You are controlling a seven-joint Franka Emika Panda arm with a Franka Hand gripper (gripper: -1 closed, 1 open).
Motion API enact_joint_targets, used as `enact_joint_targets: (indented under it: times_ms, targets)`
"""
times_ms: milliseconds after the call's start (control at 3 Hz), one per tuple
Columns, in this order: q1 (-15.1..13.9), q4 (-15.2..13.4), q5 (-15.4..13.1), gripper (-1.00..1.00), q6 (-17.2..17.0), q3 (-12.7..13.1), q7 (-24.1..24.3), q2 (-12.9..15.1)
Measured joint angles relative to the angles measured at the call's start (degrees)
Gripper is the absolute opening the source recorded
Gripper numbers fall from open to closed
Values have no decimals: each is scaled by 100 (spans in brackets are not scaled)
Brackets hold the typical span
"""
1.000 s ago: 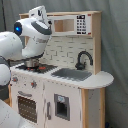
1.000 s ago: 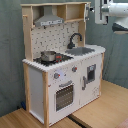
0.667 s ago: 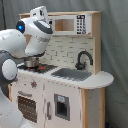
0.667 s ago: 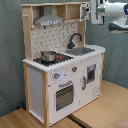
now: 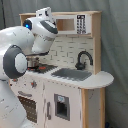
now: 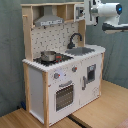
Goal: Play with the kitchen
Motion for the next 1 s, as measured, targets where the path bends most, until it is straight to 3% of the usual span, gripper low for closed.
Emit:
enact_joint_targets:
  times_ms: [1000]
  targets:
    - [-132, 1134, -39, -100, -540, 424, -71, 1119]
